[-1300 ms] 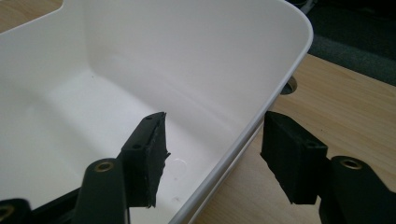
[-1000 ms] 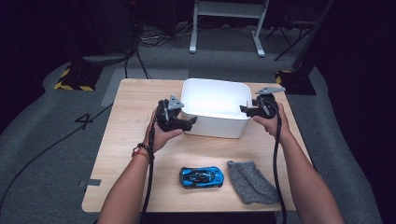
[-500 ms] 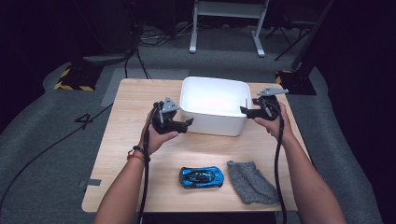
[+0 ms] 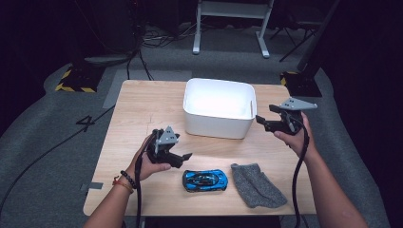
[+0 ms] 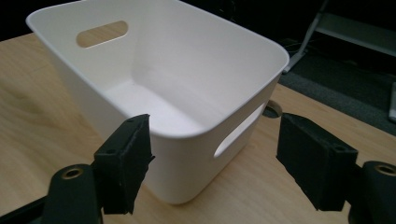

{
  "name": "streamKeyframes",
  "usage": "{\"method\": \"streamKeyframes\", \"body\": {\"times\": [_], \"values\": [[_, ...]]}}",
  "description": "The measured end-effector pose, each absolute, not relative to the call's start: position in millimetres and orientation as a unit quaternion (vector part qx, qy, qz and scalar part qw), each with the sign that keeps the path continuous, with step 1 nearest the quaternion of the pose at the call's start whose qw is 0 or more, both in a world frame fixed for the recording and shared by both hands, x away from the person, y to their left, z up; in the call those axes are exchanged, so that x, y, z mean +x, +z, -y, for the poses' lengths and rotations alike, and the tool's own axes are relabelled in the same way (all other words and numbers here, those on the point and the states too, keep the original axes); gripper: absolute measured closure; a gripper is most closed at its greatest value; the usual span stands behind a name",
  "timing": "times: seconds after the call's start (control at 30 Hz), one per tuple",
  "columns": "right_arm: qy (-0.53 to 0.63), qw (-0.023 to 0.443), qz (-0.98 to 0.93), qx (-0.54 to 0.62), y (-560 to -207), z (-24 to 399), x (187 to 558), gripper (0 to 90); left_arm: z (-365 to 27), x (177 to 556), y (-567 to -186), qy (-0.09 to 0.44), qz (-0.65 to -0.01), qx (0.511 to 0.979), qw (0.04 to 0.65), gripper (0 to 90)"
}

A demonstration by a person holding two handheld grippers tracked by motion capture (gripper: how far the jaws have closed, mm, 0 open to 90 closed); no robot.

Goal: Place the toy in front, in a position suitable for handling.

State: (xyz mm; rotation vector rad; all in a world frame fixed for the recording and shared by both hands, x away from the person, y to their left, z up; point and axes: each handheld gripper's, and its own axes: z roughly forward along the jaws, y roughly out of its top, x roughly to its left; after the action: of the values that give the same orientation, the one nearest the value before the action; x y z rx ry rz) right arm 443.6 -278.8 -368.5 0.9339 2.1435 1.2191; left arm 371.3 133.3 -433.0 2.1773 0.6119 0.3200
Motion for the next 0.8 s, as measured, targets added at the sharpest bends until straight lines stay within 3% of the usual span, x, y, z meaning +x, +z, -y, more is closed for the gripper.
{"method": "streamKeyframes", "body": {"times": [0.17, 0.37, 0.7, 0.8], "values": [[0.457, 0.225, -0.797, 0.325, -385.6, 290.3, 406.3, 27.1, -127.6, 350.3, -442.1, 0.096, -0.224, 0.873, 0.423, 16.2], [0.413, 0.163, -0.85, 0.284, -429.5, 289.3, 357.7, 26.5, -112.9, 332.7, -459.2, 0.071, -0.198, 0.891, 0.402, 16.2], [0.383, 0.099, -0.878, 0.268, -472.4, 283.2, 330.3, 24.7, -91.8, 334.5, -482.1, 0.051, -0.179, 0.915, 0.358, 16.3], [0.377, 0.105, -0.882, 0.263, -475.5, 282.0, 329.9, 24.2, -90.1, 334.8, -485.7, 0.051, -0.174, 0.917, 0.356, 16.1]]}}
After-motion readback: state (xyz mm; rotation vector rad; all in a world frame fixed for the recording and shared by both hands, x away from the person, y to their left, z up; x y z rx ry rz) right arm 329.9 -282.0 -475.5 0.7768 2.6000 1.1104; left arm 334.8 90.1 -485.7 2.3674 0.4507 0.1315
